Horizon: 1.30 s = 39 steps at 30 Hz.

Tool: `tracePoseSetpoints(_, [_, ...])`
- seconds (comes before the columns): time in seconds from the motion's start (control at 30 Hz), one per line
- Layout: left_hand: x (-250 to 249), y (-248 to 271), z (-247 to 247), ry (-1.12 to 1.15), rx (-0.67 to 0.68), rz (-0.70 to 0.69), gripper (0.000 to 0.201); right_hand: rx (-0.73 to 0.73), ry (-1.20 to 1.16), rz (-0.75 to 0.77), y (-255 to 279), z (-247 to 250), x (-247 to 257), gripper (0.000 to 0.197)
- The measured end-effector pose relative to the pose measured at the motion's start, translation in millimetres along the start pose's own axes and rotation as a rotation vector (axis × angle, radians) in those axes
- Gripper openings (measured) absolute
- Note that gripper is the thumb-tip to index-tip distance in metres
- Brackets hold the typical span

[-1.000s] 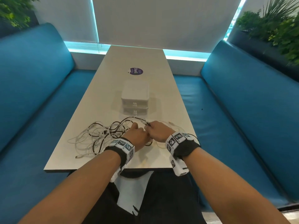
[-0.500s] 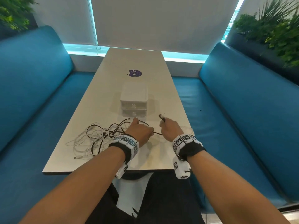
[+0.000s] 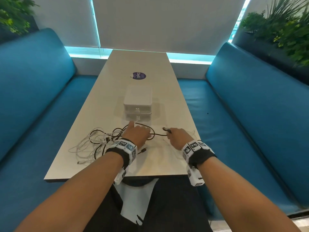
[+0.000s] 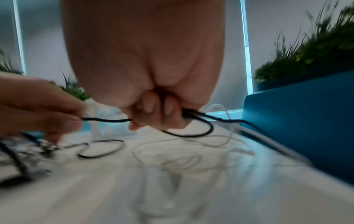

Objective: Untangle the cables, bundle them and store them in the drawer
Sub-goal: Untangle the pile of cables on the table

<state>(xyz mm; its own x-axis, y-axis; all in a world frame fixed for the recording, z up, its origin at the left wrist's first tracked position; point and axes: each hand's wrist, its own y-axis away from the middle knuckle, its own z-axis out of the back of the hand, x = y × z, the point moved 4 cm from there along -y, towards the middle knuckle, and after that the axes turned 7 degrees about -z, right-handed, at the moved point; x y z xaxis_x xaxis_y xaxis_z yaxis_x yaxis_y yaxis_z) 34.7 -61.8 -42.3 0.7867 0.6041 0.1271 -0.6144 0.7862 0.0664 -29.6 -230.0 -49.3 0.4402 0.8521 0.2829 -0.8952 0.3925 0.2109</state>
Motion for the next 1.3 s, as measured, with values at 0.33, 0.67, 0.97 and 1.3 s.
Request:
tracePoseSetpoints(0.33, [-37,-14,-6,0.045,0.033,-0.096,0.019,-0.134,-0.12,0.056,7,0,19,0.028])
tracePoseSetpoints(0.67, [-16,-12,-16,0.212,0.024,-0.012,0.026,0.06,-0.1,0.121,6,-13,23,0.023])
tracePoseSetpoints(0.97, [10,6,-23,0.117,0.145,0.005,0.022,-0.115,0.185,-0.185,0,9,-46,0.026])
tracePoseSetpoints(1.3, [-22,-3,-12,0.097,0.094,0.005,0.02,-0.214,-0.091,0.073,8,-10,26,0.041])
